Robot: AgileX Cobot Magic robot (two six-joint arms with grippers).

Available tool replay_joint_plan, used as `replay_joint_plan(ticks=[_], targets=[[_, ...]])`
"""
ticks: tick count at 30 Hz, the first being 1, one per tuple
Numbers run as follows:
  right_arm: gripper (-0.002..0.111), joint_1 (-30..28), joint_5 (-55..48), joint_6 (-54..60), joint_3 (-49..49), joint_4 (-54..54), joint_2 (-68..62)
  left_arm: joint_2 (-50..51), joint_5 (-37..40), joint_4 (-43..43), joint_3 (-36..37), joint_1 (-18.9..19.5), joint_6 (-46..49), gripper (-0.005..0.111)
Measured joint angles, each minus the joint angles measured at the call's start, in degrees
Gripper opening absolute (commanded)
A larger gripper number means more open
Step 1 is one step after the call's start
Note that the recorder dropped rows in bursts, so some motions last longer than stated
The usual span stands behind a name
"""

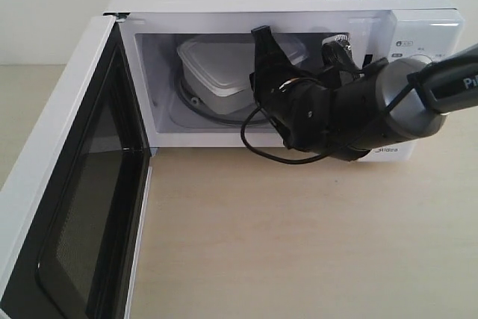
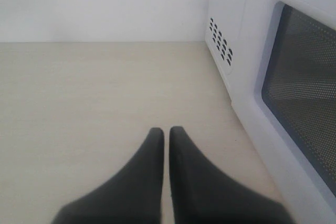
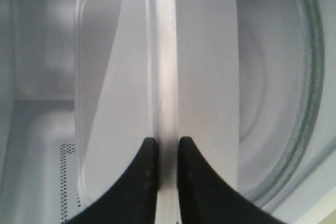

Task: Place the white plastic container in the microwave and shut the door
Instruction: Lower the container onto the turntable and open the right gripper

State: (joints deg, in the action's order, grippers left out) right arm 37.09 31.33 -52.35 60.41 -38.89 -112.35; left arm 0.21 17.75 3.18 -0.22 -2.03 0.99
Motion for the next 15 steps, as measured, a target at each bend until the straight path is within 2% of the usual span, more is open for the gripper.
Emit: replay_joint_plan(ticks=[3,7,15], targets=[[0.016,-0.91,-0.78,0.12,0.00,0.86,-0.13,0.00,0.00,0.00,0.00,0.00,0.00,0.004],[0.042,-1.11,-1.01,0.22,0.00,1.22,-0.12,0.00,0.00,0.00,0.00,0.00,-0.11,0.004],[0.044,-1.11,-3.97,1.00,0.04,1.55,-0.12,0.00,0.00,0.00,0.00,0.00,-0.11,0.004]])
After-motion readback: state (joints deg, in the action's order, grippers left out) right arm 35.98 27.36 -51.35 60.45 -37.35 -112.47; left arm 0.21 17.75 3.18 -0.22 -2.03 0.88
